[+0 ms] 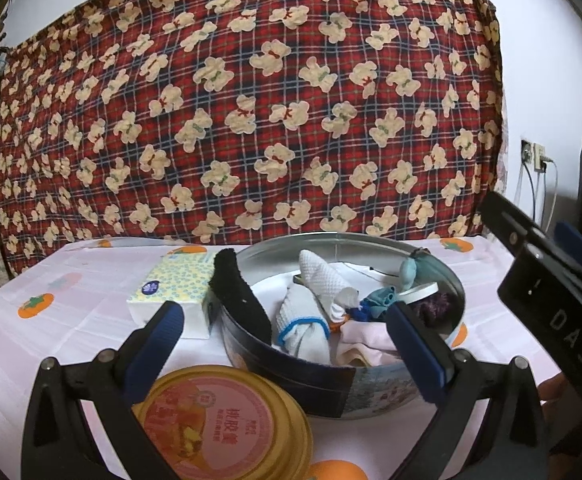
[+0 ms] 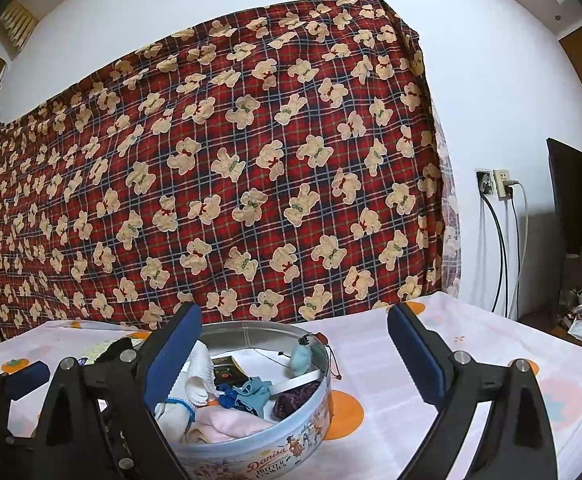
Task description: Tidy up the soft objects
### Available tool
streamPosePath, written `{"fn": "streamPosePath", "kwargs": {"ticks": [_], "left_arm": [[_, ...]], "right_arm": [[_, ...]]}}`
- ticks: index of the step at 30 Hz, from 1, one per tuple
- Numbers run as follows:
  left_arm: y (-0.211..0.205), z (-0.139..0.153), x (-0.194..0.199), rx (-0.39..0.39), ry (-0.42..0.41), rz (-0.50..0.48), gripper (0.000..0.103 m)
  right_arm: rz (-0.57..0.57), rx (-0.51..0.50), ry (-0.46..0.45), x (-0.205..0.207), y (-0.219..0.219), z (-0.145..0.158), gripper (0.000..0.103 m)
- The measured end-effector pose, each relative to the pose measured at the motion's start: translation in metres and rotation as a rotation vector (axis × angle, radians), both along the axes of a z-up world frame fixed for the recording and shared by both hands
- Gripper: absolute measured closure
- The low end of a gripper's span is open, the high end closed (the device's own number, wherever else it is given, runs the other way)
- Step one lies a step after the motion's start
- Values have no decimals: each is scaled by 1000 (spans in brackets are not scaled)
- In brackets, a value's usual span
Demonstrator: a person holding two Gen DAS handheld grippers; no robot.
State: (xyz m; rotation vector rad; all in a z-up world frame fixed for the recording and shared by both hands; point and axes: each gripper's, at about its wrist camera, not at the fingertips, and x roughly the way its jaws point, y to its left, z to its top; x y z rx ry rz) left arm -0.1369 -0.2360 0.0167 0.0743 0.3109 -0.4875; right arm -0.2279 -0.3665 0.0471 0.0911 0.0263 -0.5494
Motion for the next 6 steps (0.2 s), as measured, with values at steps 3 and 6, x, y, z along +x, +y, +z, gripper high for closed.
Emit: {"fn": "streamPosePath", "kwargs": {"ticks": [3, 6], "left_arm": [[0, 0, 0, -6, 4, -21, 0], [-1, 1, -2, -3, -5, -25, 0]], "right_arm": [[-4, -1, -1, -1, 1, 0, 7], [-19, 6, -1, -2, -2, 0, 7]]}}
